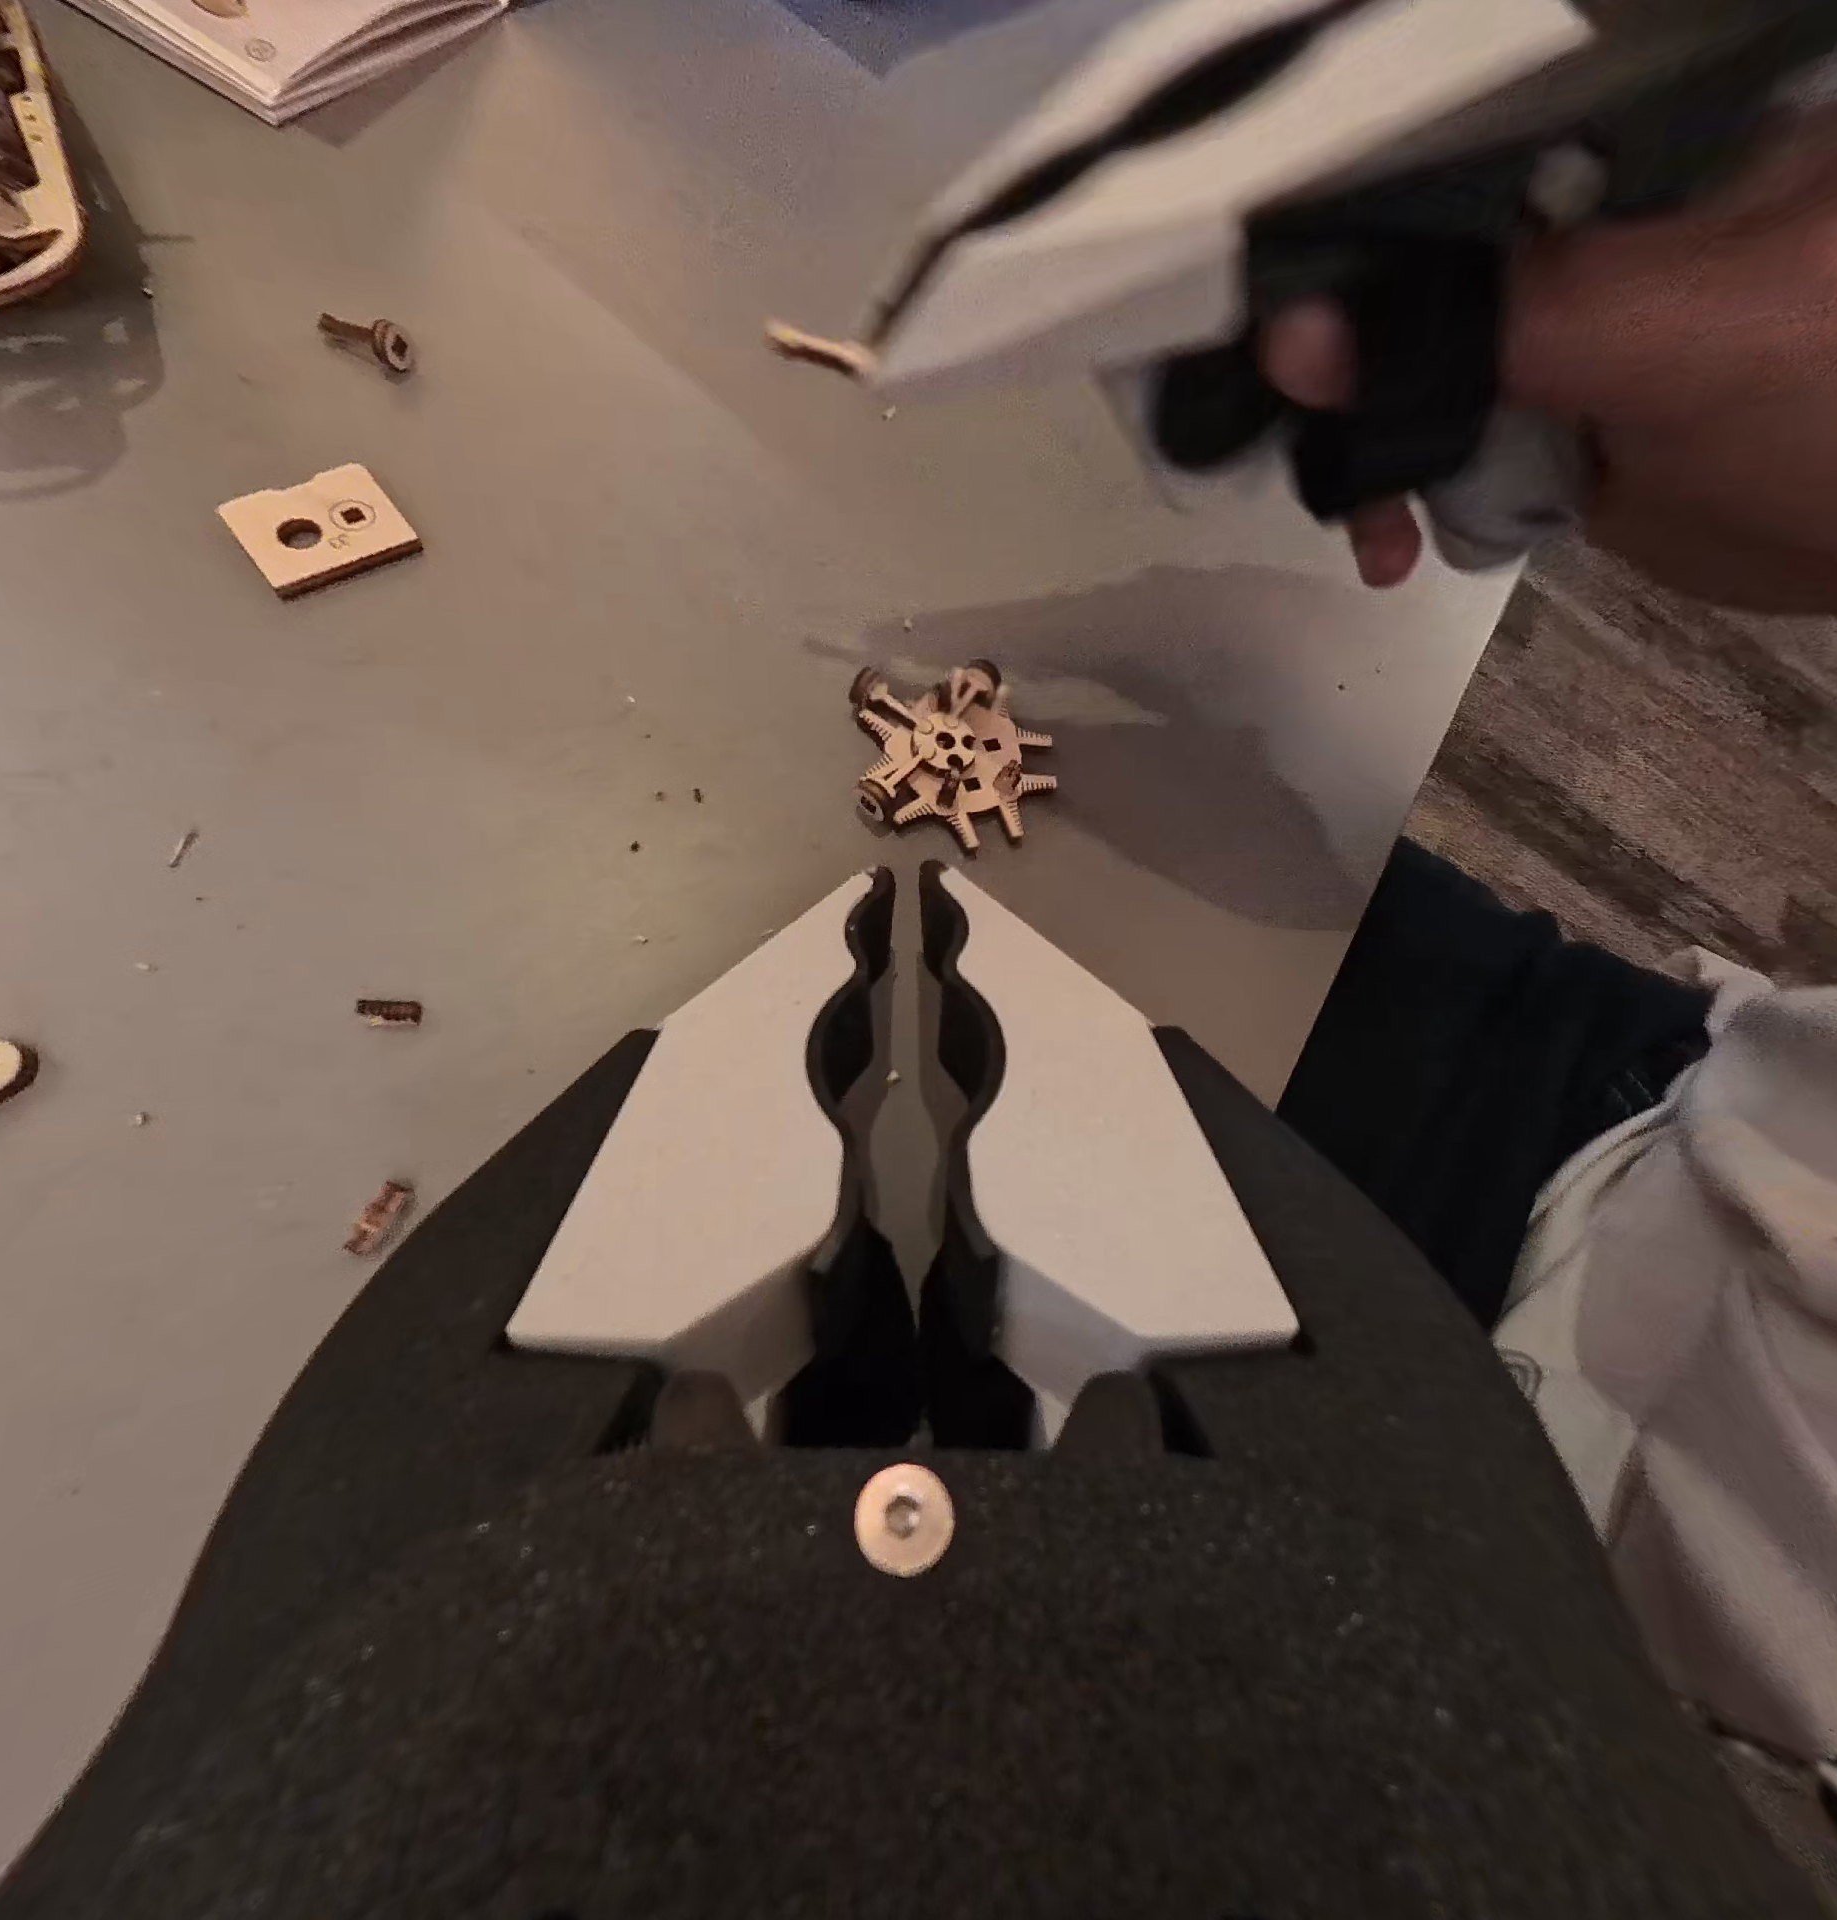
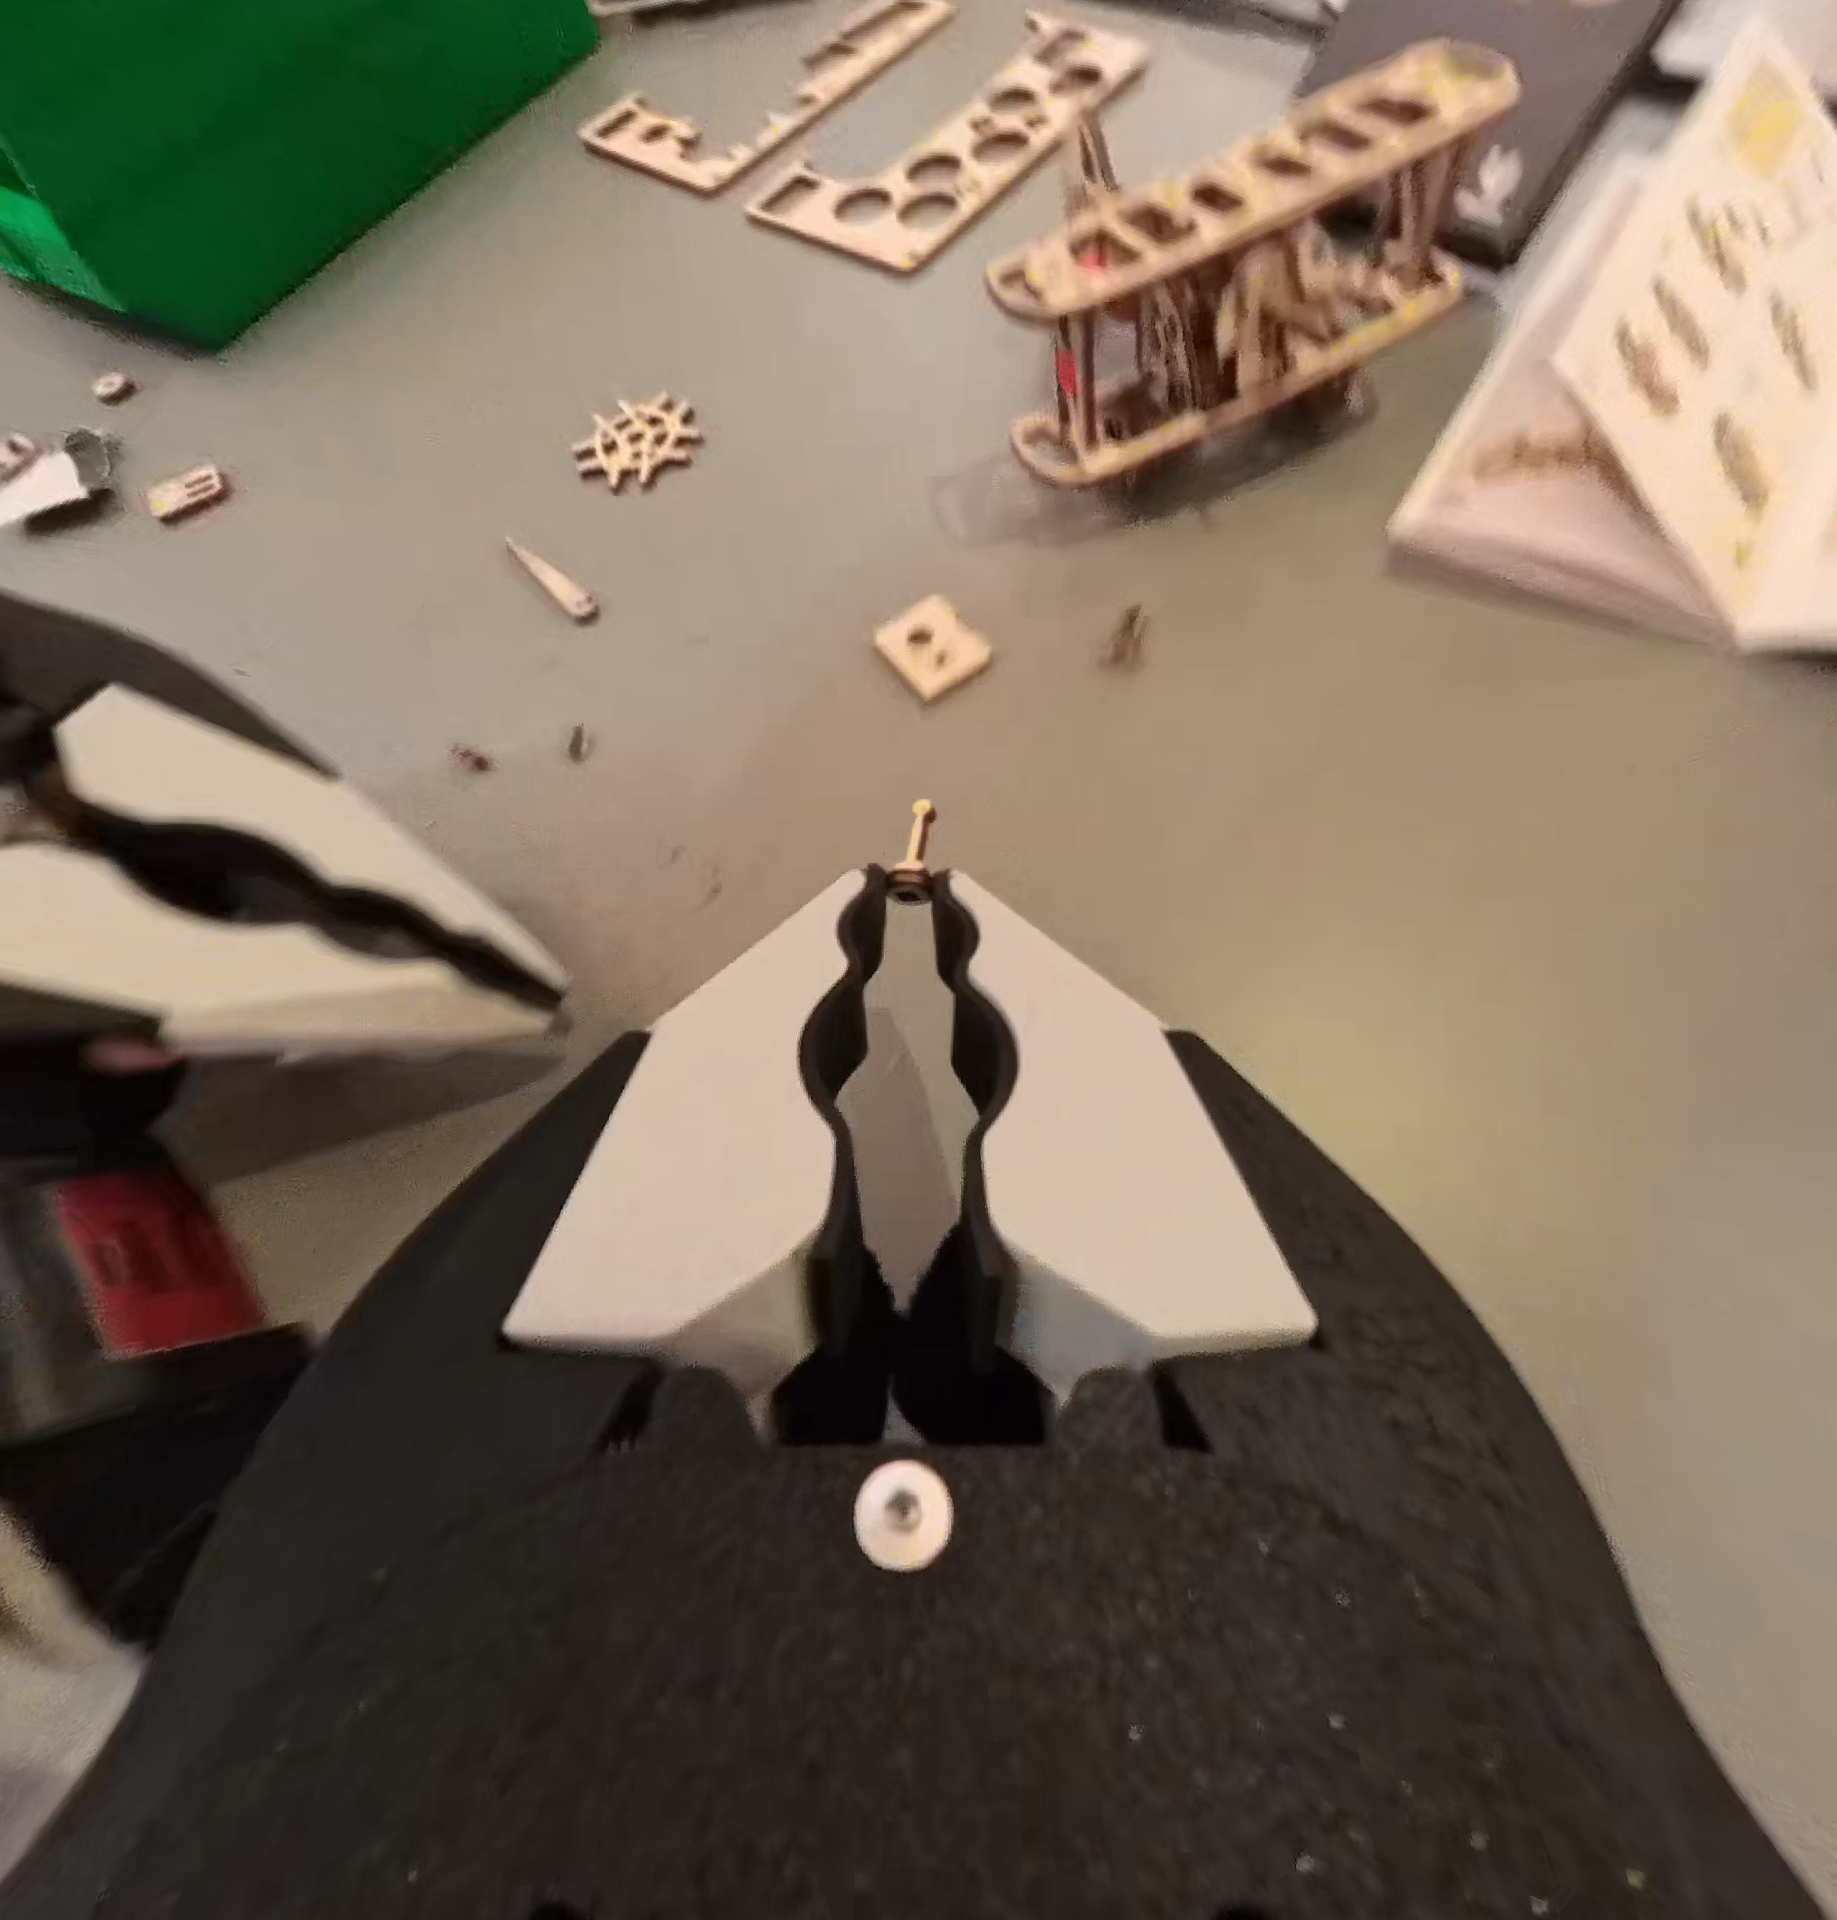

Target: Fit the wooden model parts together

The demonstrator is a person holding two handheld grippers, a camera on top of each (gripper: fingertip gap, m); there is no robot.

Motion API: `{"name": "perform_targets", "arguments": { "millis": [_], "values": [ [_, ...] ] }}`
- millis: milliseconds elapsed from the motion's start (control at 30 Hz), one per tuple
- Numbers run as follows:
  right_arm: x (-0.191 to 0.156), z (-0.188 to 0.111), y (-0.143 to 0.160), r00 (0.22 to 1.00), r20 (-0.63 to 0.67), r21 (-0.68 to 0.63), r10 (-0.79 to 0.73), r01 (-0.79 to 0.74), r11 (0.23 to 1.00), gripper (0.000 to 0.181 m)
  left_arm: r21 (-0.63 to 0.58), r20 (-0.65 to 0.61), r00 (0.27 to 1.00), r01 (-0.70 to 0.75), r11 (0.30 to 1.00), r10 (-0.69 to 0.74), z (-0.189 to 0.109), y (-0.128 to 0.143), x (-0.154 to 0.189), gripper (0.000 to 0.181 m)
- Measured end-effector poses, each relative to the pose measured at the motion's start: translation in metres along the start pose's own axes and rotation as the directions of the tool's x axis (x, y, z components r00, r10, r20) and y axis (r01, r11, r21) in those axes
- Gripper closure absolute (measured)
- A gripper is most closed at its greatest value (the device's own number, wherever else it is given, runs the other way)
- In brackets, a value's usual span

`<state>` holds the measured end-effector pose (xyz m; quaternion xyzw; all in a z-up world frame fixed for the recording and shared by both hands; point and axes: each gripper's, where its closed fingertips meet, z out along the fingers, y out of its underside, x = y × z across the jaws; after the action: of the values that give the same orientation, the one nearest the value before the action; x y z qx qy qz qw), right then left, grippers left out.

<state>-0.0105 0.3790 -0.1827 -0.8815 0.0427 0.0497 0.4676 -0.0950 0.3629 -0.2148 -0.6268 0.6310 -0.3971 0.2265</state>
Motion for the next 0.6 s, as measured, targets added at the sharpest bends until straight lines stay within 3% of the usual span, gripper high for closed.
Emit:
{"name": "perform_targets", "arguments": {
  "millis": [133,200,300,467,600],
  "values": [
    [-0.040,-0.025,0.039,0.992,0.038,-0.011,0.121,-0.121,0.993,0.174,-0.020,-0.039,0.999,-0.033,0.999,0.032,0.003,0.000,0.001,0.178],
    [-0.048,-0.023,0.053,0.996,0.045,-0.033,0.083,-0.081,0.996,0.174,-0.038,-0.037,0.995,-0.093,0.995,0.092,0.007,0.001,0.003,0.177],
    [-0.049,-0.020,0.054,0.996,0.080,-0.031,0.037,-0.034,0.999,0.174,-0.059,-0.007,0.979,-0.205,0.977,0.205,0.013,0.002,0.004,0.176],
    [-0.042,-0.018,0.058,0.987,0.137,-0.109,0.085,-0.071,0.992,0.174,-0.014,-0.020,0.961,-0.277,0.961,0.276,0.014,-0.006,0.011,0.163],
    [-0.042,-0.015,0.063,0.989,0.142,-0.135,-0.028,0.047,0.990,0.174,-0.004,-0.073,0.946,-0.317,0.948,0.316,0.015,-0.006,0.021,0.158]
  ]
}}
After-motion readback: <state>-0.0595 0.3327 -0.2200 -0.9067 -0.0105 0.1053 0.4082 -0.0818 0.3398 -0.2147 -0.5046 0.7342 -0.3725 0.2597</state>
